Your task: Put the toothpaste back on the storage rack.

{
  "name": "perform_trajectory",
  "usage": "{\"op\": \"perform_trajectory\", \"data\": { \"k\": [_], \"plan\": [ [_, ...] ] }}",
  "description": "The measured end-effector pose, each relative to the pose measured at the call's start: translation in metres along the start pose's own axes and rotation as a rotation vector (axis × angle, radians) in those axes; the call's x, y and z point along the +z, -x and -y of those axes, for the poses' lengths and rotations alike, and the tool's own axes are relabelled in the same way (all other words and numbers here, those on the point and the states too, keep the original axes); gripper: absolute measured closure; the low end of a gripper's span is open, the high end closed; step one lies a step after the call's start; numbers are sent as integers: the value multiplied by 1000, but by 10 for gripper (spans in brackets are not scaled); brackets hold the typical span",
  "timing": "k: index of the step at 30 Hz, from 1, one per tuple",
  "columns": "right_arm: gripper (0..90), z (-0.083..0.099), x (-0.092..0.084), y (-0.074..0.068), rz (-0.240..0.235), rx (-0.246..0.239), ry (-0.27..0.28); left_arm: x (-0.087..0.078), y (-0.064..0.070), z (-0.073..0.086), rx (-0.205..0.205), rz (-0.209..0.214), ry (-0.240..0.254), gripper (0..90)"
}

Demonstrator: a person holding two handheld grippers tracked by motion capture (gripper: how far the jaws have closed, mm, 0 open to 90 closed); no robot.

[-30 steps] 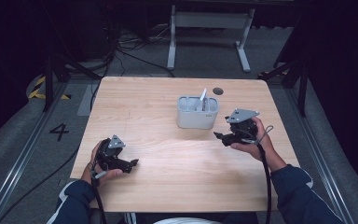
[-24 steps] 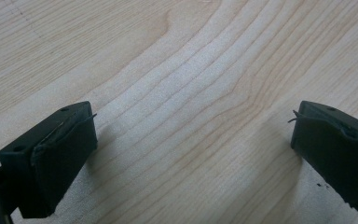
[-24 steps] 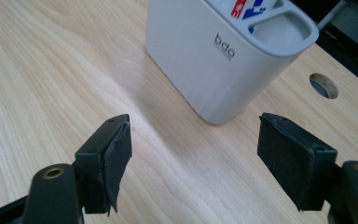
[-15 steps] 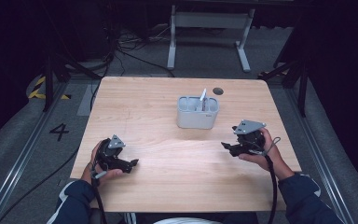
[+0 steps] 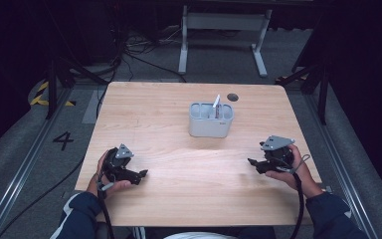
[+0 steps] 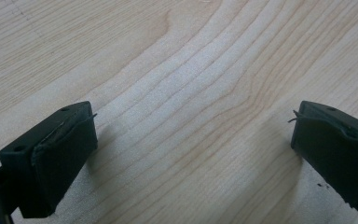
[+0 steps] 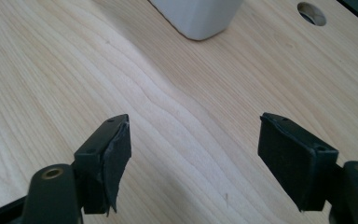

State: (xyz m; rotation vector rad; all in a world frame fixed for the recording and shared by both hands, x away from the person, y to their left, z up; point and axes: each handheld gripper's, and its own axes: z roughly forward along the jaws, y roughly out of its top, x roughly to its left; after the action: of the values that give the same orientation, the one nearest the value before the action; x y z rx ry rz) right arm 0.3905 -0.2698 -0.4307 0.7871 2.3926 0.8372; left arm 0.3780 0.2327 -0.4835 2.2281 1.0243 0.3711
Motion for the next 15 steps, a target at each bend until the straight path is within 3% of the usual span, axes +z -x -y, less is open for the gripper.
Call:
{"op": "perform_trajectory", "data": {
  "k": [15],
  "plan": [
    [260, 34, -7, 7, 6, 49, -17, 0, 0, 0, 3, -7, 4, 6]
  ]
}}
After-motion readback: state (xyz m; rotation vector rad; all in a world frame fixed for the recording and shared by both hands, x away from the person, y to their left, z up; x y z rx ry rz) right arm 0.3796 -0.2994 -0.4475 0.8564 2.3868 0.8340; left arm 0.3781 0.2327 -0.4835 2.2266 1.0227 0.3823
